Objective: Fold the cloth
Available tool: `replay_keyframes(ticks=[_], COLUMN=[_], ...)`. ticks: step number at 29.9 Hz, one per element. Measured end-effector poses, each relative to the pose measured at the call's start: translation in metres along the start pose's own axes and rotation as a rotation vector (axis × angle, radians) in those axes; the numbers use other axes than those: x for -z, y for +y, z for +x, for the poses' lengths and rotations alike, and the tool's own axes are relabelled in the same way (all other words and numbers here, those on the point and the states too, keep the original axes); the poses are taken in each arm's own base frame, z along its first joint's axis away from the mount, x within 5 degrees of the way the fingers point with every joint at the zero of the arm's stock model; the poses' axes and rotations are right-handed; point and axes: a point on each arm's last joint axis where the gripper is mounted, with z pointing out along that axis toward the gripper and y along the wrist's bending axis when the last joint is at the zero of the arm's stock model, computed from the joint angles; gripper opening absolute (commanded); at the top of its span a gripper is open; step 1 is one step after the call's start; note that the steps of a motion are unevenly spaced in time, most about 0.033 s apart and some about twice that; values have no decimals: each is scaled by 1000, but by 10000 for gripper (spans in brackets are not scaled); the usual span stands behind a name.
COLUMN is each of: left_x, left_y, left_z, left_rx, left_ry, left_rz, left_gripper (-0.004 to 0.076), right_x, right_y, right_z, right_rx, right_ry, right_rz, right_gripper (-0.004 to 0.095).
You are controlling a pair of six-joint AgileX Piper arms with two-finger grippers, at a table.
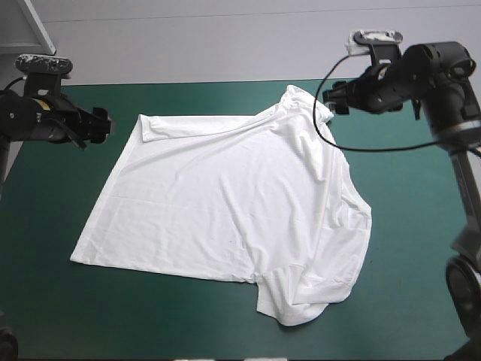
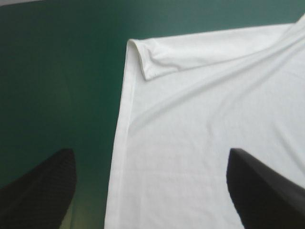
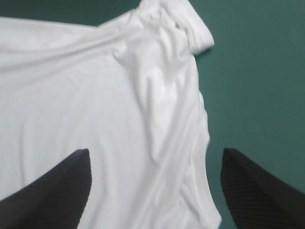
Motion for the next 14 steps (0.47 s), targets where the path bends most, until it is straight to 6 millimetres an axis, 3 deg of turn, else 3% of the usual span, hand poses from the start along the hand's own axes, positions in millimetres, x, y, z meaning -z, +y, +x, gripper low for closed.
replay_keyframes(ticks=[4,8,12,14], left_x=[15,12,5,3], left_y=[-4,-9,-13,-16], left_z=[28,66,105,122], left_rx=[20,49,72,83], left_ry=[50,127,180,189], left_rz=[6,14,18,26], left_gripper=[618,618,618,618], right_x=[20,27,25,14], right_y=[-4,-7,-12,-16], right_z=[53,99,138,155], right_rx=[3,-3,2,2], right_ry=[103,188,267,315], right_rz=[40,48,79,99], right_gripper=[695,695,695,695])
